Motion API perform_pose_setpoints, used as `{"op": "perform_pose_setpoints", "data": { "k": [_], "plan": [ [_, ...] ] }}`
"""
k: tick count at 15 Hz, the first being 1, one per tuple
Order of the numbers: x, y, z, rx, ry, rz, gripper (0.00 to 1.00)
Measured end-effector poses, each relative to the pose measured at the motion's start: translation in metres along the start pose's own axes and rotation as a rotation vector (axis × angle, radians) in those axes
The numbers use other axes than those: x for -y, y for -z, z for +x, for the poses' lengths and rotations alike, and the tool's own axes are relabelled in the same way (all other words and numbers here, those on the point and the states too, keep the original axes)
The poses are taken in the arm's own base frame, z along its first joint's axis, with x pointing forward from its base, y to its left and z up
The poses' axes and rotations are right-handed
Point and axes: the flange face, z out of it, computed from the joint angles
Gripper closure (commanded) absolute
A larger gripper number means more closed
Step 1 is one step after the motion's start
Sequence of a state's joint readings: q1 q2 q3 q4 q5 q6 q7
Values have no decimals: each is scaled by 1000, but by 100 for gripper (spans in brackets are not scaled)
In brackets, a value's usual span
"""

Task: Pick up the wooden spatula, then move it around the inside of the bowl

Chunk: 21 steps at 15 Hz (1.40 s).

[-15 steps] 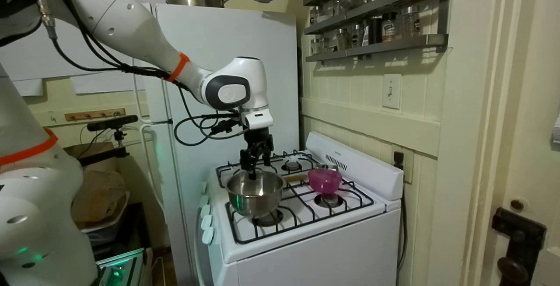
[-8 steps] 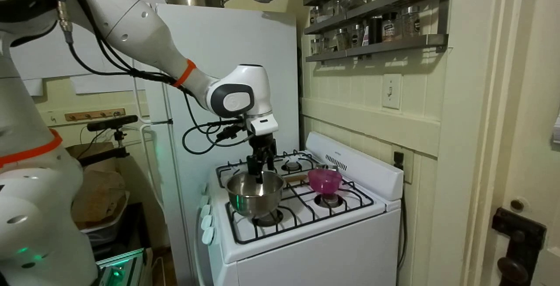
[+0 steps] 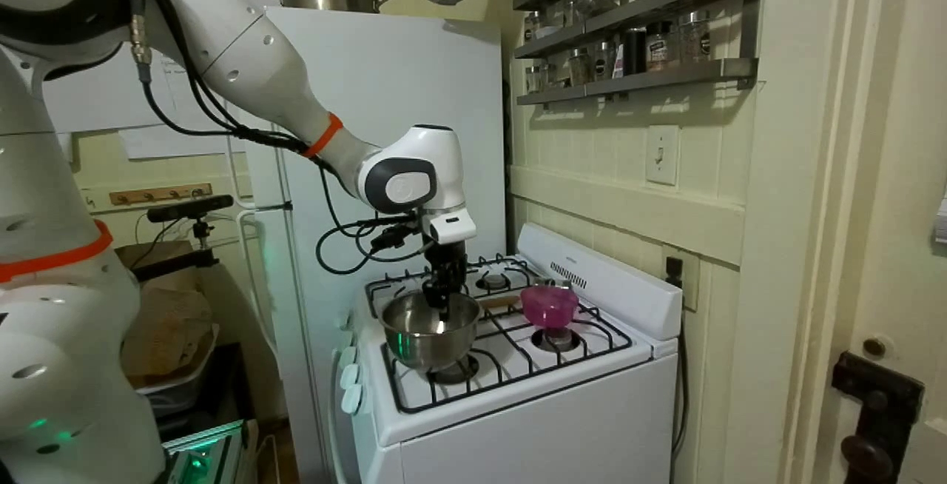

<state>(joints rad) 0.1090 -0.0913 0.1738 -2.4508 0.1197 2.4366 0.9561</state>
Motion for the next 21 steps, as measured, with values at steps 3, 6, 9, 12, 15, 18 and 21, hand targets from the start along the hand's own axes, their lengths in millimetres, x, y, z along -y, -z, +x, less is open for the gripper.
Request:
{"op": "perform_pose_setpoints", "data": {
  "k": [3,6,9,12,15,18,21],
  "plan": [
    [3,1,1,-1,1,3,100],
    [5,4,2,-6,3,10,98],
    [8,8,4,-18,14,13,98],
    [13,13,6,-32,30,19,98],
    [20,15,10,-41,52,30,98],
    [29,13,12,-43,81,34,98],
    [40,10,11,-43,113,34,98]
  ]
}}
